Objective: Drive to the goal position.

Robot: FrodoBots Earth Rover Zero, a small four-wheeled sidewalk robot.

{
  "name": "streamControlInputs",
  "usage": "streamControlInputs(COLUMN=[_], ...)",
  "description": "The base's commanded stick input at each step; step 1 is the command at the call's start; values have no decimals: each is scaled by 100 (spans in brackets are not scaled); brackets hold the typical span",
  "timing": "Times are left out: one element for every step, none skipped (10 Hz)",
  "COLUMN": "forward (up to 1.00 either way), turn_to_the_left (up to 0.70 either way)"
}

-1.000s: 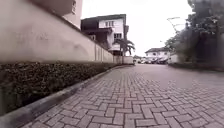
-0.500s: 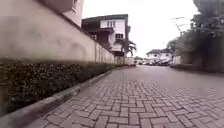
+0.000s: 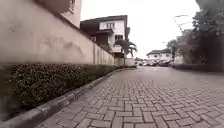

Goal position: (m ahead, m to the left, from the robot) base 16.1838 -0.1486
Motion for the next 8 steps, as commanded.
streamControlInputs(forward=[70, 70, 70, 70, 70, 70, 70, 70], turn_to_the_left=[0, 0, 0, 0, 0, 0, 0, 0])
